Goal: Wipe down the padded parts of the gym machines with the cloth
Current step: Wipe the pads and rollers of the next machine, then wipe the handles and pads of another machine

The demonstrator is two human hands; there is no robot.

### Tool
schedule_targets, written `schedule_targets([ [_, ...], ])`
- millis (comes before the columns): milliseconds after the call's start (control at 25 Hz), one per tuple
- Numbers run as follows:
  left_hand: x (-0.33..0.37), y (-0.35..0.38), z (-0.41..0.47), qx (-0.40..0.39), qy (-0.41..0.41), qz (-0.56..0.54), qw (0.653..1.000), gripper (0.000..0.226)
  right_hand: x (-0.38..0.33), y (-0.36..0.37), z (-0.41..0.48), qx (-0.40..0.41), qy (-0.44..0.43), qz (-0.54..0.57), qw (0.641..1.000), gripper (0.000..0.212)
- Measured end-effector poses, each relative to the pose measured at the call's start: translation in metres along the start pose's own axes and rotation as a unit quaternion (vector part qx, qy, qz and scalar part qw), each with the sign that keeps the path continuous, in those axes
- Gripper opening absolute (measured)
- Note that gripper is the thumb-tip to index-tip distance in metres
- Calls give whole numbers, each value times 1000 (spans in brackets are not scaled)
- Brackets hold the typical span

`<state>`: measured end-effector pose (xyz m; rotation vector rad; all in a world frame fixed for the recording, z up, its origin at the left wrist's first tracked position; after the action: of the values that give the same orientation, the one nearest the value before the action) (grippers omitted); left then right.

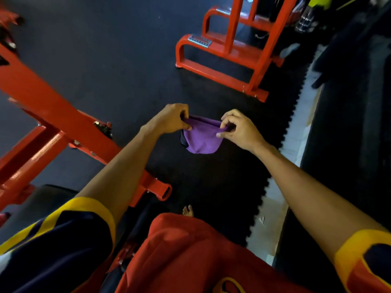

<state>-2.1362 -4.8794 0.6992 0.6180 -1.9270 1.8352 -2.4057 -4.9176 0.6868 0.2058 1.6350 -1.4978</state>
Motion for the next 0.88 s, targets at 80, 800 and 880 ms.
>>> schedule_targets([
  [80, 0, -18, 28, 18, 19, 31, 999, 30, -6, -17, 38, 8, -13, -4, 1000, 26],
  [800, -102, -111, 252, 125, -140, 29, 982, 27, 8, 3, 395, -91, -84, 33, 992, 19],
  [880, -113, -124, 279, 142, -167, 26, 975, 26, 7, 7, 438, -114, -107, 27, 987, 22],
])
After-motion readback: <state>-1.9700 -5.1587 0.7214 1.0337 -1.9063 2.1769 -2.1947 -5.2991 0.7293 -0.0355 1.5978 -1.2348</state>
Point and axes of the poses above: each hand's wrist, its own z-axis towards the middle knuckle, its own y-axis out of the palm, x = y × z, the point moved 1 cm from there along z, towards the middle knuckle, and after that the axes turned 7 degrees about x, right-handed, at the moved point
